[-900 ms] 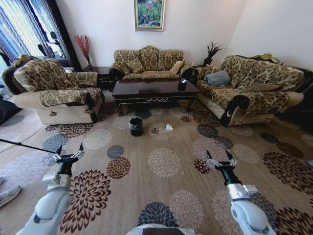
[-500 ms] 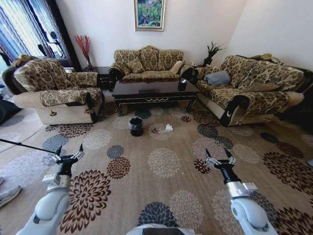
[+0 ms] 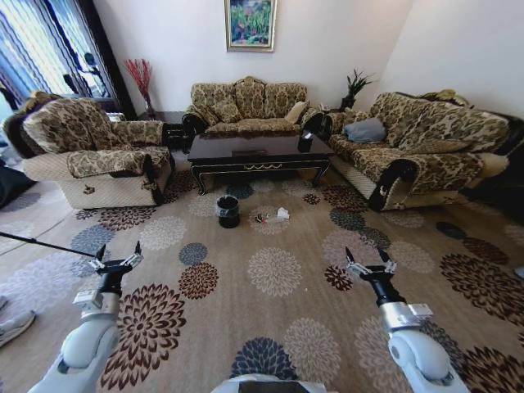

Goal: Move to the front of the table and pick up the trash from the floor, then place it into the trash bin.

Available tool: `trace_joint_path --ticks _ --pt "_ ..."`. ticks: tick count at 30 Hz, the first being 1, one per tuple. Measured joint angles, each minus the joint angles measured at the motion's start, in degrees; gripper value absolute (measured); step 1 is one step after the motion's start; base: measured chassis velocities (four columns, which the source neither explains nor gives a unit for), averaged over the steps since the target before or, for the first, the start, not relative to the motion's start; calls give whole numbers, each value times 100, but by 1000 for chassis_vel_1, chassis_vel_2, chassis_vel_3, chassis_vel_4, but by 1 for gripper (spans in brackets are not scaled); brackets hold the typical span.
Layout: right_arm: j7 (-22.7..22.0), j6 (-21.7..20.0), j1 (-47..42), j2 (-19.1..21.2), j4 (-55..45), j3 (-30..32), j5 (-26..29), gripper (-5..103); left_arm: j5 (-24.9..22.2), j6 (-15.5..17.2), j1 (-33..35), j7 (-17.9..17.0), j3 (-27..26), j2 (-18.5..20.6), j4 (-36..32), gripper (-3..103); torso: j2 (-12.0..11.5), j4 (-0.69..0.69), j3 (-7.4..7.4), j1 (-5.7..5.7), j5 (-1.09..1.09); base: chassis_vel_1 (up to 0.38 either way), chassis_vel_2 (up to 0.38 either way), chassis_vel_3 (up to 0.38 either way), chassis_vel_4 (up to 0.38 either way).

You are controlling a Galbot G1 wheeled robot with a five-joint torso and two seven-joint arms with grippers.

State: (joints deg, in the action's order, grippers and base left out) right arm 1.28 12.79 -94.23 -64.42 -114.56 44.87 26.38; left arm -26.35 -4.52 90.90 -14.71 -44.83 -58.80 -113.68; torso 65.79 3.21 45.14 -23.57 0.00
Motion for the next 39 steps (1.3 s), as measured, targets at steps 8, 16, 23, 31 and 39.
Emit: trace_joint_path --ticks 8,16,23,31,39 --pt "-128 -153 80 -83 -203 -96 32 100 -80 715 -44 -275 57 37 -229 100 -164 0 -89 75 1 0 0 0 0" --pt "-132 -148 -30 -75 -256 29 73 100 -160 824 77 -219 4 8 -335 100 -392 0 -214 180 -1 0 0 0 0" --pt "-109 -84 -130 -178 -213 36 -32 100 -114 782 80 -140 -5 -21 -324 100 -624 0 -343 282 0 0 0 0 0" --pt "-17 -55 -172 -154 -244 50 -58 100 -69 724 186 57 -59 0 -373 100 -840 0 -461 379 -1 0 0 0 0" --pt "46 18 -246 -80 -203 -16 -212 100 -566 574 458 1141 -85 322 -687 100 -1142 0 -632 512 0 0 0 0 0"
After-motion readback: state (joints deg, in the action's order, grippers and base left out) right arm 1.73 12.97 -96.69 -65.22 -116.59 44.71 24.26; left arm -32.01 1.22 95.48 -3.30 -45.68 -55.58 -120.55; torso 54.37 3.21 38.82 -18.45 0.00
